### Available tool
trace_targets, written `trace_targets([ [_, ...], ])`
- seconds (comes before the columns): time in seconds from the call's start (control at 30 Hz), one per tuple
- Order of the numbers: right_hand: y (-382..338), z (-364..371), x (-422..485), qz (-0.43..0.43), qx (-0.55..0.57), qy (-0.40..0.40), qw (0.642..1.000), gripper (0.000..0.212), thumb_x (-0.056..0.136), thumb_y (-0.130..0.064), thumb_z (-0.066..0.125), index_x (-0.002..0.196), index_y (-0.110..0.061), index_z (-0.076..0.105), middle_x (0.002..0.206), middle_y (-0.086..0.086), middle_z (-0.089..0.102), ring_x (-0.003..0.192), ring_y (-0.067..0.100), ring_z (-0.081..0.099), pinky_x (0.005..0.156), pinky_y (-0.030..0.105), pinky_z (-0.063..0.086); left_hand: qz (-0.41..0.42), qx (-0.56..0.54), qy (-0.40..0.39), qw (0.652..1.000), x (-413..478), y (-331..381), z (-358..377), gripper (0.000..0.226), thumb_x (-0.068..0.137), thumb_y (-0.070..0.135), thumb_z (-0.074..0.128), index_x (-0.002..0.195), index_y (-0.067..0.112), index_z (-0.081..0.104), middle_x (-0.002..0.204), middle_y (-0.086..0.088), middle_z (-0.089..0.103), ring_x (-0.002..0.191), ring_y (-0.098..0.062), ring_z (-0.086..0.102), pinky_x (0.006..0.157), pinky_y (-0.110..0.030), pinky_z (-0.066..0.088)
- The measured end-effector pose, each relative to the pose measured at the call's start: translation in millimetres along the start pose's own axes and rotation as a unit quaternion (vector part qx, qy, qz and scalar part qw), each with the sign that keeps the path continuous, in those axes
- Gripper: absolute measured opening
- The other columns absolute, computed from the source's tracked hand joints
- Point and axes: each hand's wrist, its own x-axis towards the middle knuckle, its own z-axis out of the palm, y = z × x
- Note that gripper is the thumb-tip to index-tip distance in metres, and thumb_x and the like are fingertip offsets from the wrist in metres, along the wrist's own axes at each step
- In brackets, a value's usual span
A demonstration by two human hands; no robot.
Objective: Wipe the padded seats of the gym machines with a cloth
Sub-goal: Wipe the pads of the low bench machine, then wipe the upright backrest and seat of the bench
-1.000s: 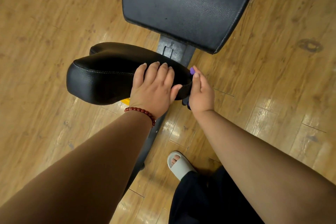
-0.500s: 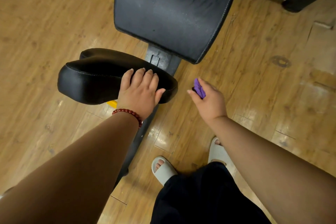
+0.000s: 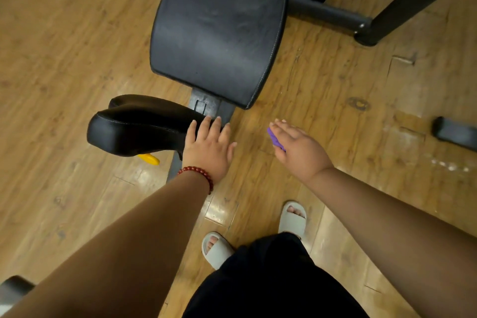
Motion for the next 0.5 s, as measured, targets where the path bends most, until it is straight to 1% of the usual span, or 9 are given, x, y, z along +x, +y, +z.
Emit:
trace_targets([
  [0.03, 2.2, -6.7, -3.2, -0.005, -0.016, 0.003, 1.000, 0.057, 0.061, 0.001, 0.085, 0.115, 0.003, 0.066, 0.117, 0.021, 0.066, 0.105, 0.037, 0.067, 0.084, 0.050, 0.052, 0.008, -0.008, -0.002, 1.000, -1.2, 8.6, -5.4, 0.058, 0.101, 0.047, 0.009, 0.154, 0.023, 0.012, 0.161, -0.003, 0.013, 0.149, -0.025, 0.004, 0.119, -0.047, 0.000],
  [0.1, 6.4, -20.5, -10.3, -0.011, -0.042, -0.002, 0.999, 0.061, 0.056, 0.000, 0.088, 0.113, 0.004, 0.067, 0.114, 0.022, 0.068, 0.101, 0.037, 0.068, 0.082, 0.051, 0.053, 0.024, -0.017, -0.001, 1.000, -4.3, 24.9, -16.8, 0.058, 0.102, 0.047, 0.010, 0.154, 0.023, 0.013, 0.161, -0.004, 0.013, 0.149, -0.025, 0.004, 0.119, -0.047, 0.000],
  [0.3, 33.1, -51.7, -31.0, 0.012, -0.050, -0.047, 0.998, 0.064, 0.057, 0.000, 0.085, 0.118, 0.004, 0.065, 0.118, 0.024, 0.065, 0.105, 0.037, 0.066, 0.088, 0.050, 0.052, 0.059, -0.021, 0.012, 0.998, -4.2, 67.7, -51.0, 0.056, 0.102, 0.046, 0.013, 0.152, 0.021, 0.019, 0.160, -0.004, 0.017, 0.149, -0.025, 0.007, 0.119, -0.047, 0.001],
  [0.37, 40.8, -66.1, -39.2, 0.016, -0.051, -0.070, 0.996, 0.062, 0.064, -0.001, 0.081, 0.123, 0.004, 0.062, 0.124, 0.025, 0.062, 0.112, 0.039, 0.062, 0.093, 0.050, 0.049, 0.069, -0.023, 0.015, 0.997, -4.1, 82.9, -61.7, 0.054, 0.103, 0.045, 0.015, 0.150, 0.020, 0.021, 0.160, -0.004, 0.018, 0.148, -0.025, 0.008, 0.119, -0.047, 0.002],
  [0.4, 43.9, -76.0, -42.7, 0.013, -0.050, -0.074, 0.996, 0.061, 0.071, -0.003, 0.077, 0.129, 0.003, 0.057, 0.131, 0.025, 0.057, 0.118, 0.040, 0.058, 0.099, 0.049, 0.046, 0.071, -0.024, 0.018, 0.997, -4.3, 91.4, -67.1, 0.054, 0.103, 0.045, 0.016, 0.150, 0.020, 0.022, 0.159, -0.004, 0.019, 0.148, -0.025, 0.009, 0.119, -0.047, 0.003],
  [0.47, 55.1, -93.4, -48.7, 0.013, -0.065, -0.083, 0.994, 0.060, 0.087, -0.009, 0.064, 0.143, -0.001, 0.042, 0.148, 0.019, 0.041, 0.137, 0.034, 0.041, 0.112, 0.042, 0.032, 0.077, -0.033, 0.023, 0.996, -3.5, 110.0, -79.2, 0.054, 0.102, 0.044, 0.017, 0.150, 0.019, 0.022, 0.159, -0.004, 0.020, 0.148, -0.025, 0.009, 0.119, -0.047, 0.004],
  [0.5, 61.4, -101.2, -52.4, 0.020, -0.072, -0.098, 0.992, 0.059, 0.091, -0.011, 0.059, 0.146, -0.003, 0.038, 0.152, 0.017, 0.036, 0.140, 0.031, 0.035, 0.115, 0.039, 0.027, 0.082, -0.036, 0.024, 0.996, -3.0, 119.7, -85.0, 0.054, 0.102, 0.044, 0.017, 0.150, 0.019, 0.022, 0.159, -0.004, 0.021, 0.148, -0.026, 0.009, 0.119, -0.047, 0.004],
])
